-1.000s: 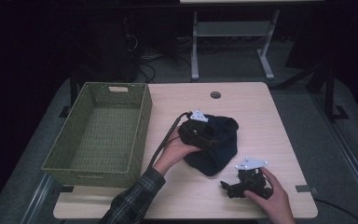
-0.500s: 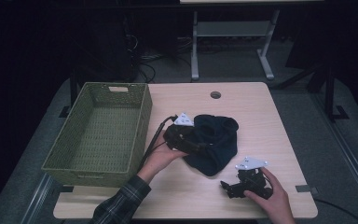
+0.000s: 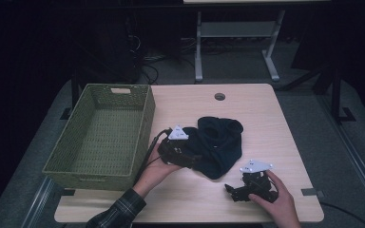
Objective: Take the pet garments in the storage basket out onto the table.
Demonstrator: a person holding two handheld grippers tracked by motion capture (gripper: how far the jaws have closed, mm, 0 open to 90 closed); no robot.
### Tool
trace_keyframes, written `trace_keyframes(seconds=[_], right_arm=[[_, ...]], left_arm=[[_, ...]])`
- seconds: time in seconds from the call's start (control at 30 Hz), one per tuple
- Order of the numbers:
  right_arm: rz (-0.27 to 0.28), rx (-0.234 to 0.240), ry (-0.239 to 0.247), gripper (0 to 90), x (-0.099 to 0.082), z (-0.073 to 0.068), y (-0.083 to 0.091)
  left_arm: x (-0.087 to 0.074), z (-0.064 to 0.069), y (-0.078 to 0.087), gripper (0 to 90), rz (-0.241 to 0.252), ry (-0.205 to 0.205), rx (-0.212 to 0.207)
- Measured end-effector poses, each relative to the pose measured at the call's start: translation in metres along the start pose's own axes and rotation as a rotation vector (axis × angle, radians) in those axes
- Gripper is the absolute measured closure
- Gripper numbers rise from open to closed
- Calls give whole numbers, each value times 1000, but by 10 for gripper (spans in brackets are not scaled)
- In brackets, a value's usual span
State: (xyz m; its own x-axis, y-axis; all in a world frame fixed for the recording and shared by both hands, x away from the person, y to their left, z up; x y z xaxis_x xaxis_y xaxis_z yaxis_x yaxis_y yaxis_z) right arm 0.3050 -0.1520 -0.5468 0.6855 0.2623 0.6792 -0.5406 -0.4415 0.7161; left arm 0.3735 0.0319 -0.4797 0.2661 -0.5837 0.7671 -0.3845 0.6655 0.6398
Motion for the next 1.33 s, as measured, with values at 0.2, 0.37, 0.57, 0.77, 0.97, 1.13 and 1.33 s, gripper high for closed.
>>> trace_keyframes(seconds=[0.2, 0.37, 0.57, 0.77, 0.97, 1.13, 1.33], right_arm=[[0, 0, 1, 0, 0, 0, 0], [0, 0, -1, 0, 0, 0, 0], [0, 0, 0, 0, 0, 0, 0], [0, 0, 0, 0, 0, 0, 0], [0, 0, 0, 0, 0, 0, 0], [0, 0, 0, 0, 0, 0, 0], [0, 1, 0, 0, 0, 0, 0]], left_arm=[[-16, 6, 0, 136, -36, -8, 7], [-29, 9, 0, 136, -62, -8, 15], [-44, 13, 0, 136, -93, -4, 24], [-61, 14, -3, 133, -137, -14, 49], [-72, 16, -6, 128, -156, -34, 70], [-74, 16, -5, 127, -105, -38, 77], [-74, 17, -5, 128, -88, -28, 89]])
Point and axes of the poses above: each handheld gripper's, and its own axes: y roughly backward along the jaws, x roughly out of its top, z roughly to its right, the point moved 9 cm from there along -y, roughly forward along the jaws, and after that the axes turned 10 degrees about -y, right-handed, at the moved point
